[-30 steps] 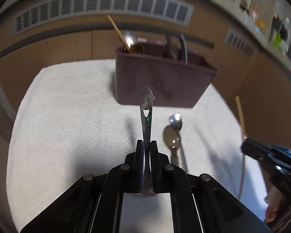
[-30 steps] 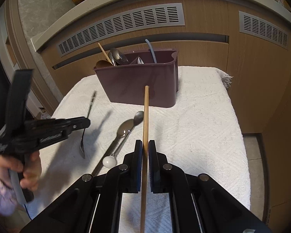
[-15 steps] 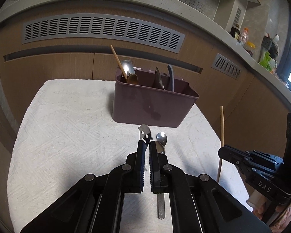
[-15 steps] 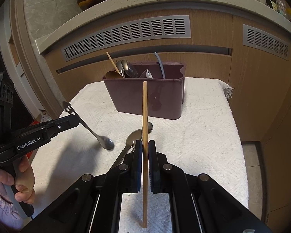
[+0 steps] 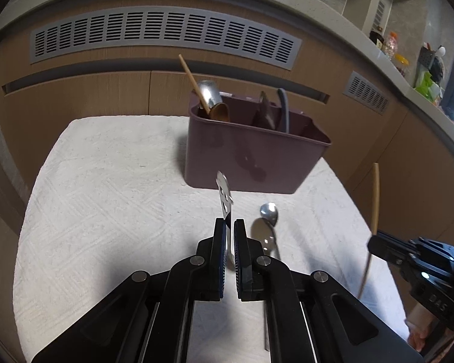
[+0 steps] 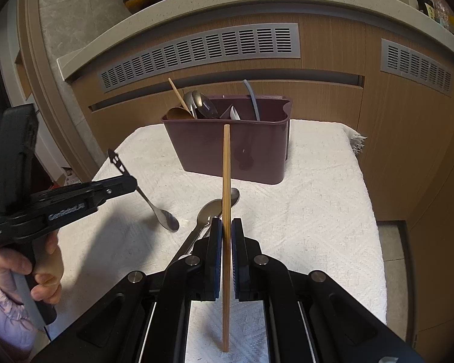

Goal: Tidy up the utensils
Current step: 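Carry the smiley spoon into the caddy with the left tool while the right tool lowers the chopstick in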

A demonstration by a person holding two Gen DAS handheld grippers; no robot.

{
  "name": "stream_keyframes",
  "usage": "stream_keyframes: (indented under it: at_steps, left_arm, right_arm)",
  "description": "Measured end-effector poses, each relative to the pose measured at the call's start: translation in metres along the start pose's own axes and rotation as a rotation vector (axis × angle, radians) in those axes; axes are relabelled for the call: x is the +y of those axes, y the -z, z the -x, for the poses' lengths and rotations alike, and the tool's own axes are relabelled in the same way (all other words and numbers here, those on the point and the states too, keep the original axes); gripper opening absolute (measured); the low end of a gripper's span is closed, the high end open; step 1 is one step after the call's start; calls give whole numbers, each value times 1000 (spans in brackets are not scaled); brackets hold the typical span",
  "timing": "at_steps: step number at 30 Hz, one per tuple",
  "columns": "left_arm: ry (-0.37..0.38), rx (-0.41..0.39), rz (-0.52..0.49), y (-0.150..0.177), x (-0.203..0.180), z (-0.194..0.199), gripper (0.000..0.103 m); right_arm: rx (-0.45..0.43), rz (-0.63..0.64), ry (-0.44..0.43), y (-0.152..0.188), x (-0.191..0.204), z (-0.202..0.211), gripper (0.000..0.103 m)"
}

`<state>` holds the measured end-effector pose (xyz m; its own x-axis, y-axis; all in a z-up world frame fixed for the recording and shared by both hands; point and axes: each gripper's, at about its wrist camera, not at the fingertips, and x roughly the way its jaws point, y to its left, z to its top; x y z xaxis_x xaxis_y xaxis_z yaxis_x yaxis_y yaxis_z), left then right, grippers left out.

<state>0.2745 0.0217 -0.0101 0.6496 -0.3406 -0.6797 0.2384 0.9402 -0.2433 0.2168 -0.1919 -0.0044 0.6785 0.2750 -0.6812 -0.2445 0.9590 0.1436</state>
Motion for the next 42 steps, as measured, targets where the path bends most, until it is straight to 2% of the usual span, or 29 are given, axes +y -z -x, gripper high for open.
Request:
stream_keyframes:
  at_steps: [6,12,16,22,26,37,39,42]
  left_arm:
    - [30,23,0,-7,13,-23,6]
    - [23,81,48,-18,29,-57,4]
    - [1,74,47,-26,29,-66,3]
    - [20,24,26,-18,18,-38,0]
    - [66,-17,40,-14,13,-10,0]
    - [102,-102,22,-23,0,32,0]
    - [114,-127,12,-32,-5,41,0]
    - [123,-188,-15,-58,-12,59,0]
  right_arm:
    - [15,-5,8,0,-2,-7,6]
    - [23,-2,11,-1,-1,-10,6]
    - [24,-4,17,-1,-2,-11,6]
    - [21,-12,21,0,-6,-13,6]
    - [11,-15,17,-1,-5,-11,6]
    - [-41,1,16,-10,0,6,5]
    - [-65,8,22,-20,-1,11,5]
    - [-136,38,32,-51,1,27,5]
